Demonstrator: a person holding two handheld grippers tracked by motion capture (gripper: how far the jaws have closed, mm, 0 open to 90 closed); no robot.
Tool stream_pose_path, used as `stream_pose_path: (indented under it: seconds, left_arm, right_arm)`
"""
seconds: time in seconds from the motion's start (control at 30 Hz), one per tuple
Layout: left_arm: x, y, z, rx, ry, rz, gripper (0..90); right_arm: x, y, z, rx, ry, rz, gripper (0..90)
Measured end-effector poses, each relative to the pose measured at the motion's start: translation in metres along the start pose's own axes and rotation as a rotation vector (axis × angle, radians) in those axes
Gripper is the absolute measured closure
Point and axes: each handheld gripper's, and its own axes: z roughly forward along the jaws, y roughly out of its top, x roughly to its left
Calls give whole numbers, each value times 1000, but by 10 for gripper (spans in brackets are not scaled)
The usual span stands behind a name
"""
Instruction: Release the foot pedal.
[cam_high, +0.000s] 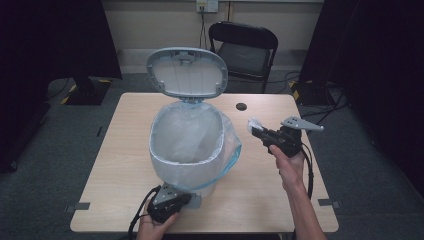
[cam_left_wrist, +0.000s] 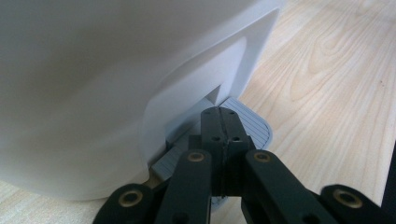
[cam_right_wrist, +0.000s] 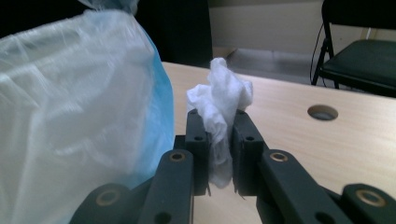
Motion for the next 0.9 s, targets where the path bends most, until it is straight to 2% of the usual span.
stream_pose_path:
  seconds: [0.13,0.4,0.57,0.67,0.73,0.8,0.9]
  left_arm:
    - [0,0,0,0,-2,2,900]
    - [0,0,0,0,-3,4,900]
    - [0,0,0,0,-1,6,900]
    - [0,0,0,1,0,8,900]
    - [0,0,0,0,0,7,900]
    - [0,0,0,0,-1,8,900]
    - [0,0,0,0,-1,8,900]
  right_arm:
    - [6,17,-3,-14,1,-41,796]
    - [15,36,-9,-41,16,-78,797]
    - [28,48,-11,-67,53,-96,797]
    - [42,60,-12,-84,79,-122,797]
    - [44,62,-12,-85,83,-128,797]
    - [53,71,-11,-95,110,-142,797]
    - [58,74,-9,-94,125,-145,797]
